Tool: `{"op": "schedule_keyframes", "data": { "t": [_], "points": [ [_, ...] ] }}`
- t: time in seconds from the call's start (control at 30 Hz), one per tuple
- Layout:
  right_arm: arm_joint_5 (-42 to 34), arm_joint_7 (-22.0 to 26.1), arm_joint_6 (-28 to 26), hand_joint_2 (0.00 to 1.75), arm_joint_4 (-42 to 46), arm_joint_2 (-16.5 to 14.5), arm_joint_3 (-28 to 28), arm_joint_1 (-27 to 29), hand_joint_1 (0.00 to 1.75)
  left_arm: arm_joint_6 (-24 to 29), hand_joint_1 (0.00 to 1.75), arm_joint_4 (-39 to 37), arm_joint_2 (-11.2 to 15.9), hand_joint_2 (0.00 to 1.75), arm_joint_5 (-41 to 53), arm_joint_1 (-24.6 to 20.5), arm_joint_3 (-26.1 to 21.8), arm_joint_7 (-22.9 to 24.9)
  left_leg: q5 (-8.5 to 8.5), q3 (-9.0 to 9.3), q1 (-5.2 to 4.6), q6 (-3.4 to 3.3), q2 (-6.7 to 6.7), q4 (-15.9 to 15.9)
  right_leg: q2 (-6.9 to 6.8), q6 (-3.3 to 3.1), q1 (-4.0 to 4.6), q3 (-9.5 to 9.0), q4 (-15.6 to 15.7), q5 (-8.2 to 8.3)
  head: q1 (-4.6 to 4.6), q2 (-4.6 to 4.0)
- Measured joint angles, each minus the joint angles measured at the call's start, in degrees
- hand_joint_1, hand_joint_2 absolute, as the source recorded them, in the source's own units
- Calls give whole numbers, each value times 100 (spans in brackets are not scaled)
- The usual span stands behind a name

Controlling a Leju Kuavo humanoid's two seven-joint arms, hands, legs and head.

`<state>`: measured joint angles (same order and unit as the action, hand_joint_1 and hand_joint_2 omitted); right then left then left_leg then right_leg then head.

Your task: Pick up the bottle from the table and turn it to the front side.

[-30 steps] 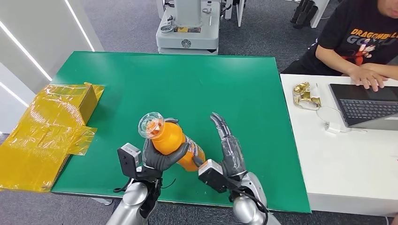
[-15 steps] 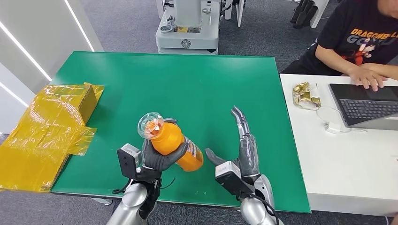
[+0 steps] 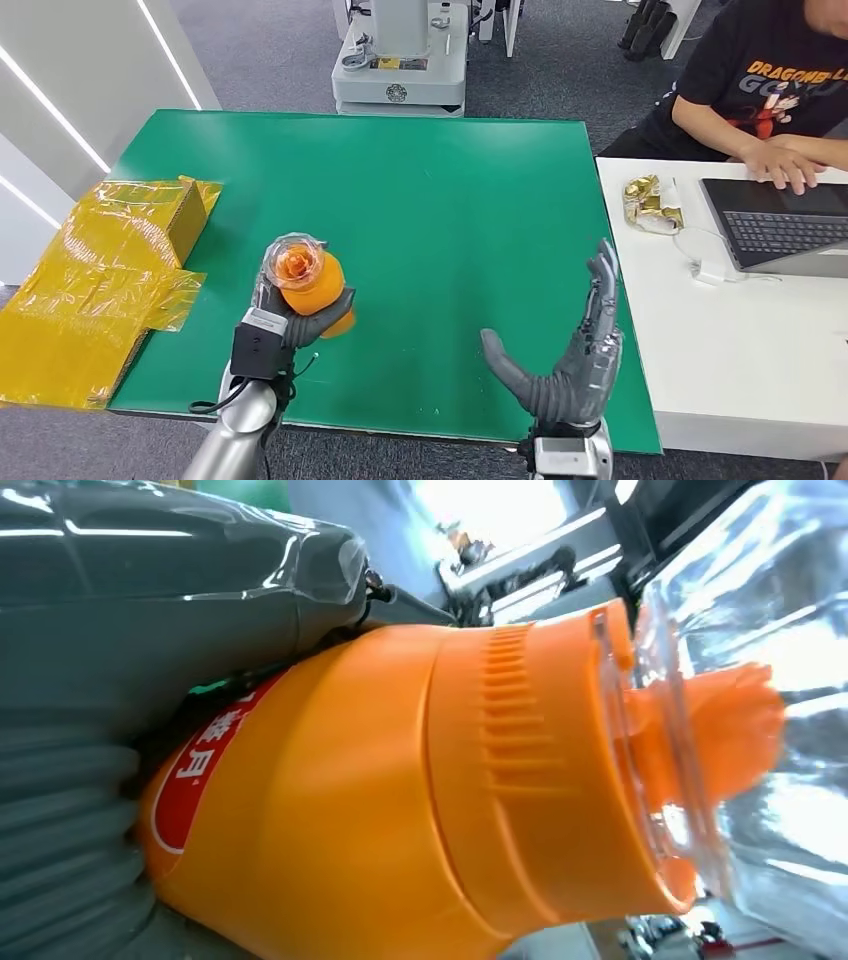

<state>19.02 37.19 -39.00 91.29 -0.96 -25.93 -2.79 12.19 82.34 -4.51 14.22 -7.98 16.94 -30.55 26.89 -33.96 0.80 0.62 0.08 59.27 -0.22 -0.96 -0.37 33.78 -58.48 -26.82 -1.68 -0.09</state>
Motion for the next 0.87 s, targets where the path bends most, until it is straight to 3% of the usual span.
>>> {"op": "schedule_keyframes", "data": {
  "t": [0.2,0.4,0.6,0.87],
  "points": [
    [-169,197,-62,175,442,2,-99,183,0,273,175,34,665,175,669,-17,-298,37,-1,2,2,1,1,-1,1,-3,1,0,-2,-2,1,0],
    [-419,203,9,175,519,34,-142,309,0,491,175,3,1584,175,1695,-239,-429,341,-4,2,3,6,2,-2,3,-3,1,2,-4,-1,0,0],
    [-470,266,145,175,519,60,-230,291,0,345,175,-186,2430,175,2408,-546,-468,620,-5,3,3,8,6,-2,9,-4,2,4,-7,-1,1,0],
    [-379,199,304,175,522,87,-328,181,0,104,175,-736,2942,175,3191,-834,-454,728,-5,2,2,8,8,-2,11,-4,1,5,-6,-1,1,0]
  ]
}}
